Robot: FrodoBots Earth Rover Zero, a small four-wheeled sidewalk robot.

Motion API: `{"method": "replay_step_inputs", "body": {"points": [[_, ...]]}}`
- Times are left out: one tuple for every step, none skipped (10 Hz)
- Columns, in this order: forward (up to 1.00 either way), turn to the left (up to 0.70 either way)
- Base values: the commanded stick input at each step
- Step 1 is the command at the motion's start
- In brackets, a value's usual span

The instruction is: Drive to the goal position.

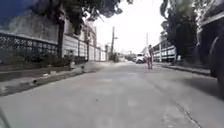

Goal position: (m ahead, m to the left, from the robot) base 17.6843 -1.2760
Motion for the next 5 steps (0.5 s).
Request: {"method": "replay_step_inputs", "body": {"points": [[0.85, 0.00], [0.85, 0.00], [0.85, 0.00], [0.85, 0.00], [0.85, 0.00]]}}
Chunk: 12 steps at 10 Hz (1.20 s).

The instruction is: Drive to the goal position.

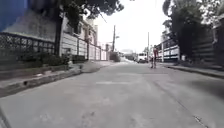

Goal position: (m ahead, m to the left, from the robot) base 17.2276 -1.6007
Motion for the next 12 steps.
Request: {"method": "replay_step_inputs", "body": {"points": [[0.85, 0.00], [0.85, 0.00], [0.85, 0.00], [0.85, 0.00], [0.85, 0.00], [0.85, 0.00], [0.85, 0.00], [0.85, 0.00], [0.85, 0.00], [0.85, 0.00], [0.85, 0.00], [0.85, -0.07]]}}
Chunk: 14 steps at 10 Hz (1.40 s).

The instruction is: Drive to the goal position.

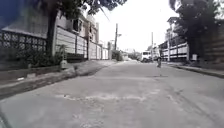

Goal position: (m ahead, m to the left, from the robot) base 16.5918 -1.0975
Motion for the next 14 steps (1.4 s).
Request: {"method": "replay_step_inputs", "body": {"points": [[0.85, -0.34], [0.85, -0.34], [0.85, -0.34], [0.85, -0.34], [0.85, -0.28], [0.85, 0.00], [0.85, 0.00], [0.85, 0.00], [0.85, 0.00], [0.85, 0.00], [0.85, 0.00], [0.85, 0.00], [0.85, 0.00], [0.85, 0.00]]}}
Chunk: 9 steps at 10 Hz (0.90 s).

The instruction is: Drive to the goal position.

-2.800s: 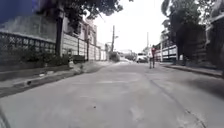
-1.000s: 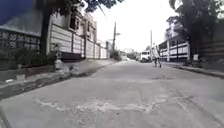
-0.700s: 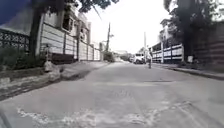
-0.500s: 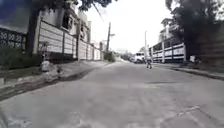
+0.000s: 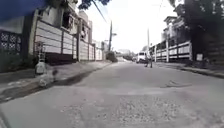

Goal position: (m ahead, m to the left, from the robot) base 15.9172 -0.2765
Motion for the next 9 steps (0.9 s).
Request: {"method": "replay_step_inputs", "body": {"points": [[0.85, 0.00], [0.85, 0.00], [0.85, 0.00], [0.85, 0.00], [0.85, 0.00], [0.85, 0.00], [0.85, 0.00], [0.85, 0.00], [0.85, 0.00]]}}
